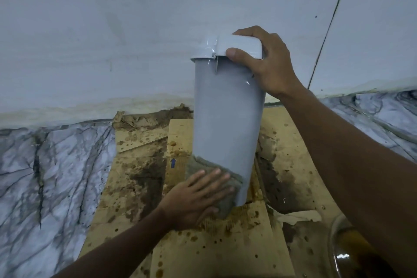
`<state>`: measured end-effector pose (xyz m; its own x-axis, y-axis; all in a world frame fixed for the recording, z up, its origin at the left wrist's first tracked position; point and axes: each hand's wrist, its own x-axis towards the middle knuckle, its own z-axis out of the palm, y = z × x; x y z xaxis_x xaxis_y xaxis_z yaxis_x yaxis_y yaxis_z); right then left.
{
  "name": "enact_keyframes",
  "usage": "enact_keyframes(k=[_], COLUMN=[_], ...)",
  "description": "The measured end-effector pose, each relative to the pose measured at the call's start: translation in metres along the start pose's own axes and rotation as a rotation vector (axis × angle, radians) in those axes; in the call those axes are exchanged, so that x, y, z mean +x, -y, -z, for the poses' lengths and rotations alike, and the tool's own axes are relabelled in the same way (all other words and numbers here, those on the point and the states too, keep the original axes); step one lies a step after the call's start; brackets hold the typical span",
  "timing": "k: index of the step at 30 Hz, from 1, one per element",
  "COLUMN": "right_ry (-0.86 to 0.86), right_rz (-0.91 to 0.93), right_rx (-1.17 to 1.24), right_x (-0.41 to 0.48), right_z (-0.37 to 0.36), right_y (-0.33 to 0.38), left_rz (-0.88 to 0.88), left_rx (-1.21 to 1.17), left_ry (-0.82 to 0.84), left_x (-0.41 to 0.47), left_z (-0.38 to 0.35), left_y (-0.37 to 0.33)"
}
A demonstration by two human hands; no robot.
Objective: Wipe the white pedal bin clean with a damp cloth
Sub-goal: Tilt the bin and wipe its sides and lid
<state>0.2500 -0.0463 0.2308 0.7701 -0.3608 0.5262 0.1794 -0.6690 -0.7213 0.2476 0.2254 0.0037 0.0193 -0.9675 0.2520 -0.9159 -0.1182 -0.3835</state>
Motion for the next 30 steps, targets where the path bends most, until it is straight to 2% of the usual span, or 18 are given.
enact_keyframes(k=[3, 6, 10, 14, 18, 23, 25, 28, 30], right_ry=[-0.014, -0.025, -0.045, -0.054, -0.044, -0.024, -0.017, -0.025, -0.035], right_rz=[0.004, 0.012, 0.048, 0.087, 0.047, -0.010, -0.015, -0.031, -0.038], right_rx=[-0.008, -0.019, -0.032, -0.035, -0.010, 0.041, 0.047, 0.073, 0.097], right_x=[0.001, 0.001, 0.000, -0.002, -0.001, -0.001, 0.000, 0.002, 0.002], right_z=[-0.004, -0.006, -0.006, -0.003, -0.003, 0.001, 0.000, 0.004, 0.006], right_y=[0.001, 0.001, -0.001, -0.004, -0.006, -0.008, -0.008, -0.008, -0.008], left_rz=[-0.021, 0.204, 0.543, 0.656, 0.624, 0.282, 0.153, 0.043, 0.106], left_rx=[0.025, -0.029, -0.266, -0.346, -0.260, -0.051, -0.017, 0.004, -0.001], left_ry=[-0.012, -0.168, -0.417, -0.513, -0.457, -0.134, -0.053, -0.032, -0.090], left_x=[0.009, 0.054, 0.114, 0.137, 0.122, 0.056, 0.038, 0.039, 0.056], left_z=[0.007, 0.035, 0.073, 0.084, 0.072, 0.028, 0.018, 0.023, 0.034], left_y=[0.013, 0.045, 0.075, 0.075, 0.053, 0.008, -0.003, 0.009, 0.030])
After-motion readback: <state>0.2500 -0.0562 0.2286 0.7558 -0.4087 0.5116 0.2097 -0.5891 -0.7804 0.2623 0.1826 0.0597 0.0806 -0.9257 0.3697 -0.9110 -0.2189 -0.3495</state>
